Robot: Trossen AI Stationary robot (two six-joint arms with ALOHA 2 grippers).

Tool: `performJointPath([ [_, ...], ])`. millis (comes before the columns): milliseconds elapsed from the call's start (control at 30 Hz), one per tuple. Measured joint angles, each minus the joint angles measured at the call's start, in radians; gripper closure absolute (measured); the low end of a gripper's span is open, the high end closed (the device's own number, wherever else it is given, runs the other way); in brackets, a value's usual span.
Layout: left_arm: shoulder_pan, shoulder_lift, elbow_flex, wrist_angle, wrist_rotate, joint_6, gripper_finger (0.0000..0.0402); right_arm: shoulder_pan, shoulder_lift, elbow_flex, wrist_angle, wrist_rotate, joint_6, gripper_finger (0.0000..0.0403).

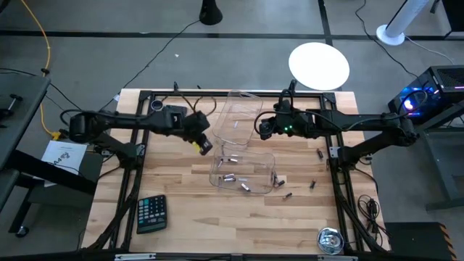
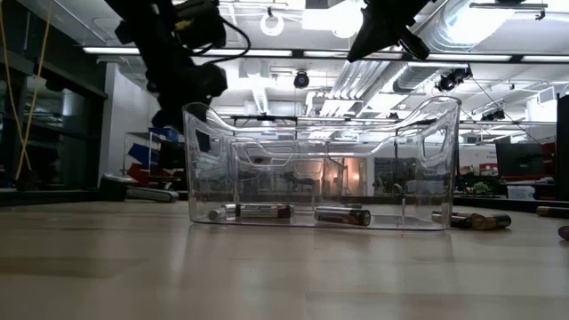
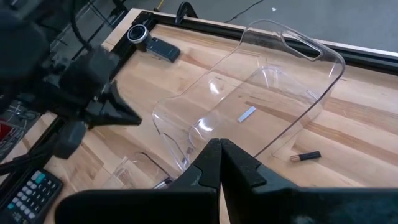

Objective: Sort batteries
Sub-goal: Put the silver battery into the bottom transparent bin

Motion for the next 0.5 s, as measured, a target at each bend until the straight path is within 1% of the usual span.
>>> performJointPath([
  [67, -0.026, 0.0, -0.03, 0.01, -0.008, -0.028, 0.0399, 0.0, 0.0, 0.0, -0.004, -0.002, 0.001, 0.0403],
  [100, -0.035, 0.0, -0.049, 0.043, -0.008, -0.038, 0.04, 0.0, 0.0, 0.0, -0.004, -0.002, 0.001, 0.0403],
  [233, -0.036, 0.015, -0.102, 0.238, -0.023, -0.057, 0.0401, 0.0, 0.0, 0.0, -0.004, 0.014, 0.001, 0.0403],
  [333, -0.015, 0.052, -0.112, 0.35, -0.036, -0.073, 0.0401, -0.001, 0.0, 0.0, -0.004, 0.018, 0.002, 0.0403],
  [500, 0.006, 0.152, -0.09, 0.532, 0.03, -0.067, 0.0401, -0.001, 0.0, 0.0, -0.003, 0.019, 0.003, 0.0403],
])
